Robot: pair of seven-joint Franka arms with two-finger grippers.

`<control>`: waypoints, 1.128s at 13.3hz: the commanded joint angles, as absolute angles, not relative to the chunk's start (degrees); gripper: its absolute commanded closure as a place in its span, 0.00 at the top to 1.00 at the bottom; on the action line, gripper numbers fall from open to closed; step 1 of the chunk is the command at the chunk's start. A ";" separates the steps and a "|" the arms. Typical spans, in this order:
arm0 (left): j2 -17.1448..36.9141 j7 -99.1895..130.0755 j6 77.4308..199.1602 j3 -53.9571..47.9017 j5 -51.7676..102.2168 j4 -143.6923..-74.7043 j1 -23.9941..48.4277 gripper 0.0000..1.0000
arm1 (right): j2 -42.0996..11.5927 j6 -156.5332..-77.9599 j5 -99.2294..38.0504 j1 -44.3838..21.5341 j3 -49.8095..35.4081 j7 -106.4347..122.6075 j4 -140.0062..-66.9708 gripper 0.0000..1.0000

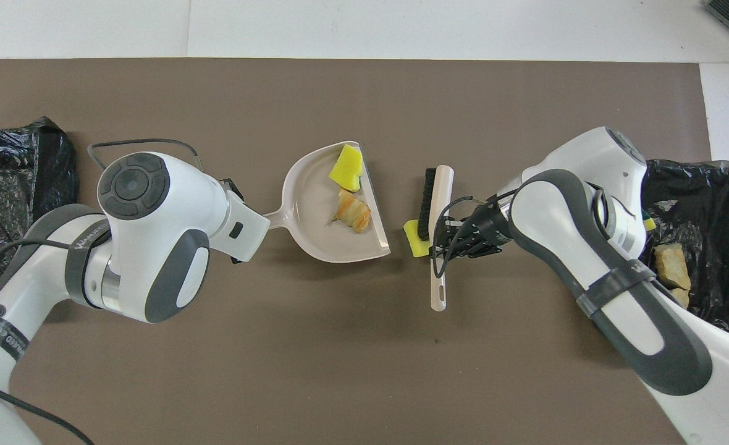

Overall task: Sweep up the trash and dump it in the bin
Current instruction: 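Sweep the green sponge into the dustpan with the right gripper's brush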

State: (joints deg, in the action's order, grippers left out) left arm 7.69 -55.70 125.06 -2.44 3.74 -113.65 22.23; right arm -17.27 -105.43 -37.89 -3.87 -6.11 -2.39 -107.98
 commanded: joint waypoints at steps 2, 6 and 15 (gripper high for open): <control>7.82 -50.28 128.32 -1.85 4.48 -114.26 26.63 0.00 | -14.51 -103.53 -40.61 -1.41 -6.42 1.40 -110.99 0.00; 8.87 -49.75 128.41 -1.85 5.97 -112.77 27.16 0.00 | -12.66 -106.78 -34.63 -1.76 -6.33 3.51 -116.18 0.00; 8.97 -47.46 129.02 -1.85 5.98 -116.71 33.13 0.00 | -12.30 -107.93 -34.19 -1.67 -6.33 4.92 -117.51 0.00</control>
State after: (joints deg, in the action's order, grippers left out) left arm 10.03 -47.95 127.81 -2.73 5.63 -115.30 31.52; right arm -14.11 -106.68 -34.60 -1.95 -6.19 2.89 -115.52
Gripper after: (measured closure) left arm 0.687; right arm 0.740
